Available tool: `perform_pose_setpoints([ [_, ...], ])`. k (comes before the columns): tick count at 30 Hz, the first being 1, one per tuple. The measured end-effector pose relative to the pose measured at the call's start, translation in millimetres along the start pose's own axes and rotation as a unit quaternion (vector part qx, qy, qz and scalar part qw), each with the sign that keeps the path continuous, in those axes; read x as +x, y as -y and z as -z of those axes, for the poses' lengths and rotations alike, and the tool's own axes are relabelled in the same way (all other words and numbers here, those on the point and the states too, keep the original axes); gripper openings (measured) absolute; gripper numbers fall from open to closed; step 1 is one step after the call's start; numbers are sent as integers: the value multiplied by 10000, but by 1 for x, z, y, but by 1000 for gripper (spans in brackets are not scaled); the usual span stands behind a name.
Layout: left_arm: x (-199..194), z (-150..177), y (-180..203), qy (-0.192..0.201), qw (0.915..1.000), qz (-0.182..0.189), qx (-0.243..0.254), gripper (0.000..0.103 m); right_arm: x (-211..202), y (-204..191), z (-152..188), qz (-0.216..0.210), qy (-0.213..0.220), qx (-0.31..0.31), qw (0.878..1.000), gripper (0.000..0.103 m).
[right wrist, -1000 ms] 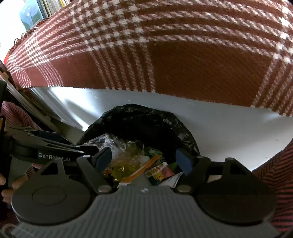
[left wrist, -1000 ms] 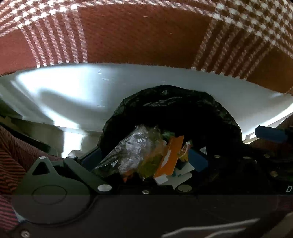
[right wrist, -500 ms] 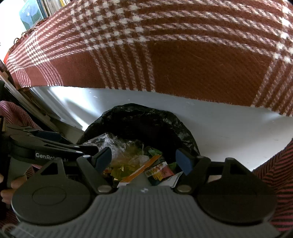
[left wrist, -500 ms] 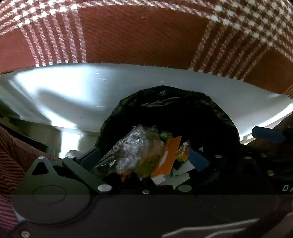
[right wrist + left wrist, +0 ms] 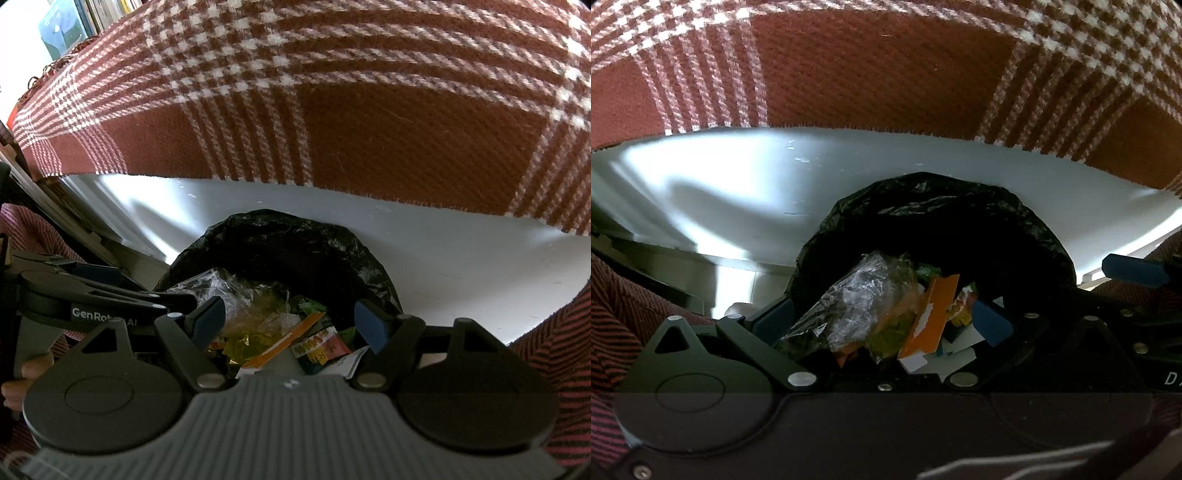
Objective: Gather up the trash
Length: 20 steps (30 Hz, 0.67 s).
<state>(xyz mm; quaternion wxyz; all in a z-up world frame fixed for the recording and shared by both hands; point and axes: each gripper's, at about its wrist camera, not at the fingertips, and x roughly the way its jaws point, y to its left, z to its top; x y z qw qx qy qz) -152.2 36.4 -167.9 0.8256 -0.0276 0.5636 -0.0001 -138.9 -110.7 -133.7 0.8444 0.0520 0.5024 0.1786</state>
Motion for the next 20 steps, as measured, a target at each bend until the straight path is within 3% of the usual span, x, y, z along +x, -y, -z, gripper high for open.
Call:
perform_pose_setpoints([
  [20, -9, 0, 5, 193, 9997, -53, 172, 103, -2, 1, 0, 39, 17, 22, 10000, 85],
])
